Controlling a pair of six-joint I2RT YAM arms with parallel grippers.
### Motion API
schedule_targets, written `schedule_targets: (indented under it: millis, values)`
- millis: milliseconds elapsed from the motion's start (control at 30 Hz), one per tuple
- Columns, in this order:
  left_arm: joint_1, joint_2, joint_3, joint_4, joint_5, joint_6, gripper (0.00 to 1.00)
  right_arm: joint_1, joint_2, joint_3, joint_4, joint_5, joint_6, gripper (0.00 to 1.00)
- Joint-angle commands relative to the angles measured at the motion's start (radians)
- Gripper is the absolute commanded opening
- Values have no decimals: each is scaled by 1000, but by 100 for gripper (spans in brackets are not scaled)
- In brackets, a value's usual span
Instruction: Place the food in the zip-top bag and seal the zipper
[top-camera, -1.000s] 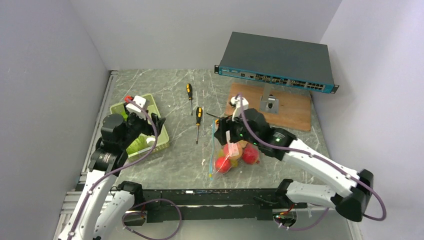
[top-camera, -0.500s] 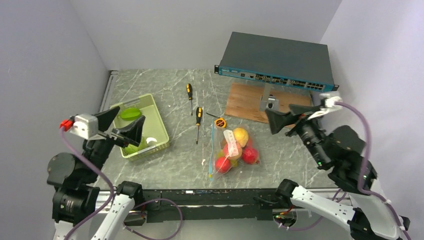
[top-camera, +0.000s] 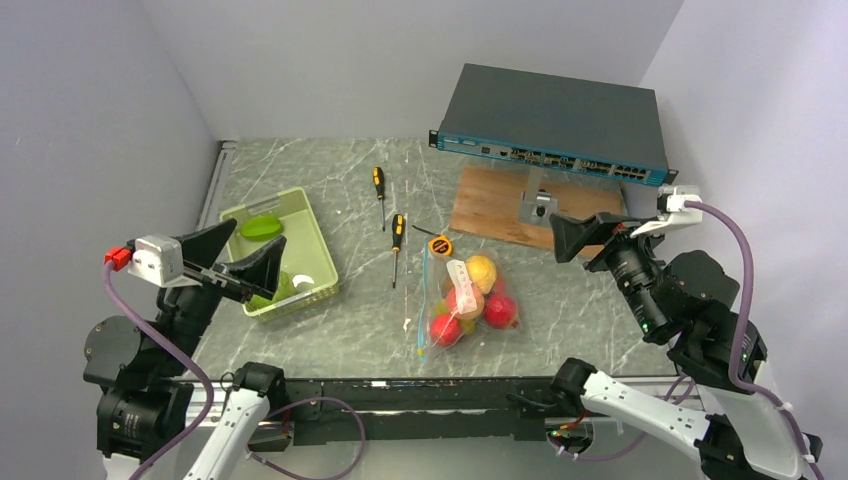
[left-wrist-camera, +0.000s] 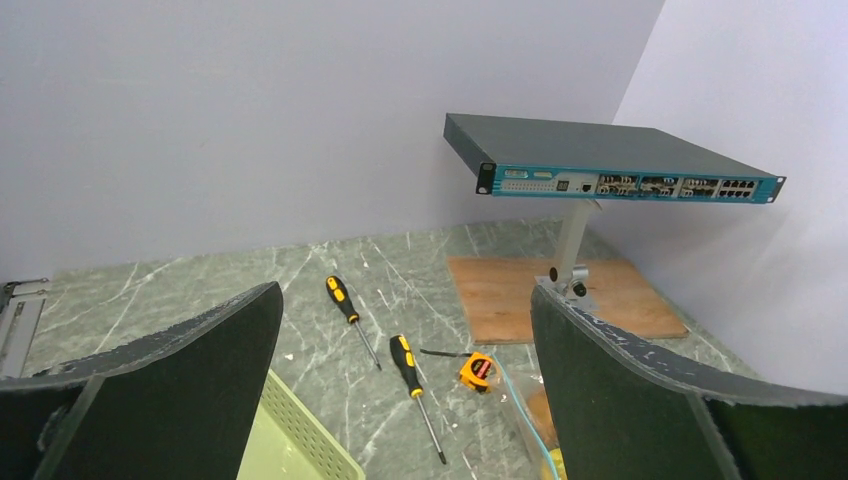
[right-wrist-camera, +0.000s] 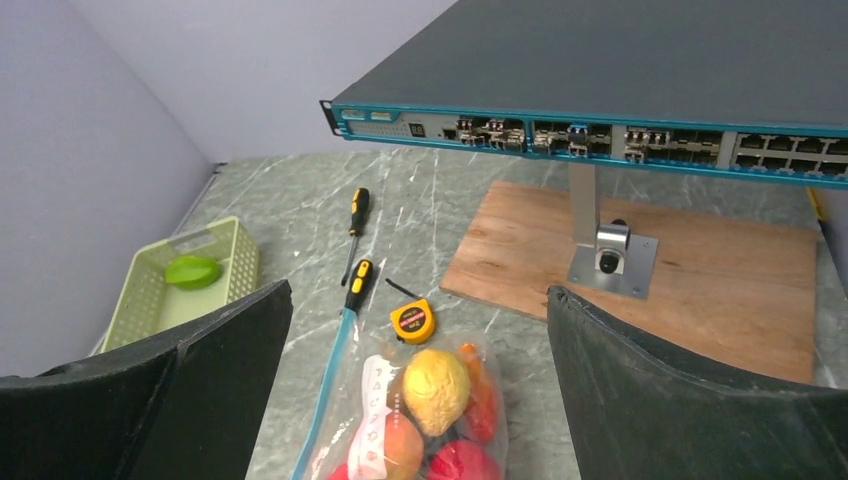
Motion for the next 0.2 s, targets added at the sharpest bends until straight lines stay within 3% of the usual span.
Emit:
schedule_targets:
  millis: [0,167]
  values:
    - [-2,-7,27,15,-14,-20,100,0,7,49,0,52,13,100]
    - [-2,-5,34,-10,-18,-9,100,-1,25,51,-3,72,3,100]
